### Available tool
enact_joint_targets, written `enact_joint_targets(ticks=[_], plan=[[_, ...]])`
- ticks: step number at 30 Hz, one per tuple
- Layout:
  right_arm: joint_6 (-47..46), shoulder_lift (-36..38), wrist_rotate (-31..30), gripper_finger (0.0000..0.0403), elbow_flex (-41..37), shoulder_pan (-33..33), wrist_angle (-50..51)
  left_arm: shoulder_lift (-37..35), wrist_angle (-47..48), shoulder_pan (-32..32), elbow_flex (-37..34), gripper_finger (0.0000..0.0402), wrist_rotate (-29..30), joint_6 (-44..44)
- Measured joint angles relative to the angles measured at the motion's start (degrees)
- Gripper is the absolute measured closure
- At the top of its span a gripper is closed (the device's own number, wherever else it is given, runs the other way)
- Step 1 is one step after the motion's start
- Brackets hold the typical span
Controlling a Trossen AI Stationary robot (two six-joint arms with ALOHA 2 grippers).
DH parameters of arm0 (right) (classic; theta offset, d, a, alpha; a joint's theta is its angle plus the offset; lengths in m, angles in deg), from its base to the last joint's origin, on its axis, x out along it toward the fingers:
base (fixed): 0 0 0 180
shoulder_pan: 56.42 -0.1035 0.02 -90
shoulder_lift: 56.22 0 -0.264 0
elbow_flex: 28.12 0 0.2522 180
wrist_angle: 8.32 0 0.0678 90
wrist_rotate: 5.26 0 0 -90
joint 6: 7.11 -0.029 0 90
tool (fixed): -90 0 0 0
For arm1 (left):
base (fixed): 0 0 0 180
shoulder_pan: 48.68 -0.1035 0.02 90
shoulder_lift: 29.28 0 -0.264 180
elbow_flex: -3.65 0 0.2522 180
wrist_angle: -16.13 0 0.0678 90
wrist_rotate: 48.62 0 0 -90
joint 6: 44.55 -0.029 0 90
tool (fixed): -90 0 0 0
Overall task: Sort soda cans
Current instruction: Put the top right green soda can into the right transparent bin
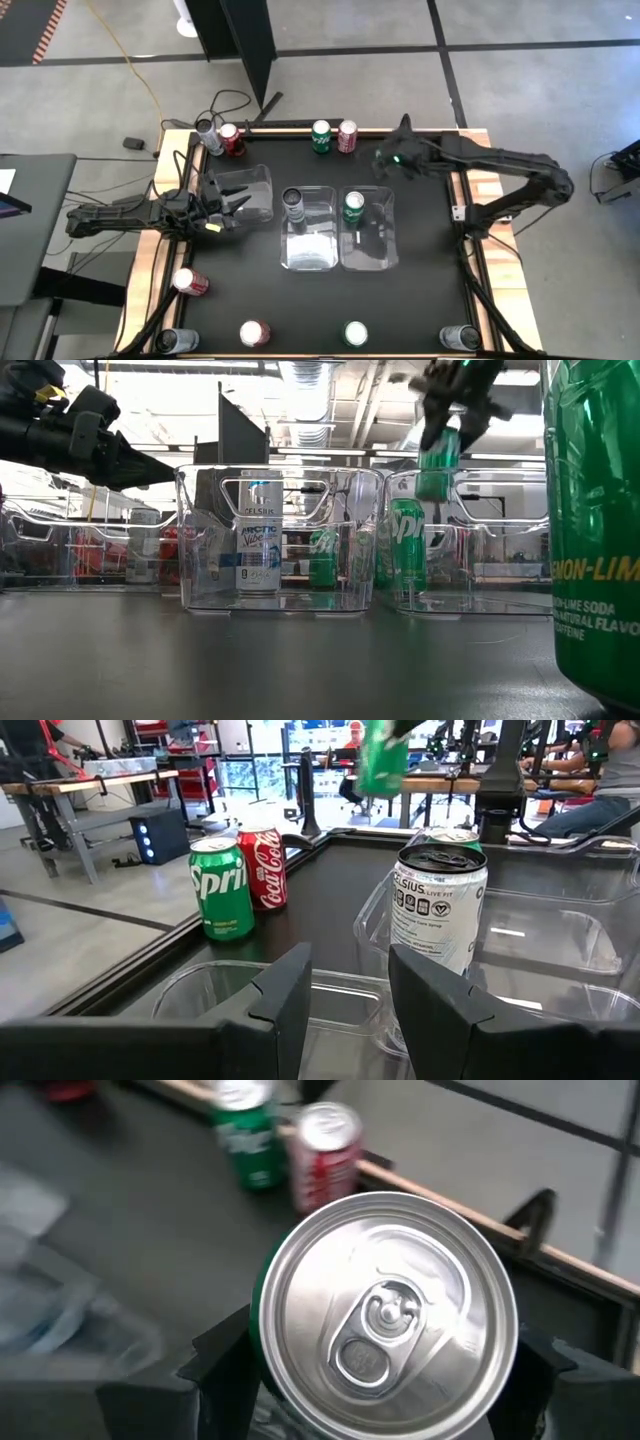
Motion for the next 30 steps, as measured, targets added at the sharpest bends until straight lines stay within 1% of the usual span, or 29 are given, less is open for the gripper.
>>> enact_joint_targets(ticks=[3, 6, 10, 15, 21, 25, 30], plan=[[-1.5, 1.7, 0.1, 0.0104, 0.0, -5.6, 1.4, 0.0, 0.0, 0.0, 0.0, 0.027, 0.1, -0.1], [-2.6, 1.6, 0.2, 0.0104, 0.0, -11.1, 1.5, 0.0, 0.0, 0.0, 0.0, 0.027, 0.1, 0.1], [-3.5, -1.0, 0.2, 0.0104, 0.0, -18.0, 1.5, 0.0, -0.4, 0.0, 0.0, 0.027, 0.2, 2.4], [-9.7, -4.6, -0.5, 0.0104, 0.0, -23.6, 4.9, 0.0, -0.4, 0.0, 0.0, 0.027, 0.2, 3.7], [-17.1, -8.3, -1.7, 0.0104, 0.0, -26.3, 8.5, 0.0, -0.6, 0.0, 0.0, 0.027, 0.2, 3.6], [-20.0, -11.6, -1.6, 0.0104, 0.0, -25.9, 9.6, 0.0, -0.7, 0.0, -0.1, 0.027, 0.2, 3.2], [-25.3, -15.7, -0.8, 0.0104, 0.0, -23.9, 12.3, 0.0, -0.7, 0.0, -0.1, 0.027, 0.2, 3.2]])
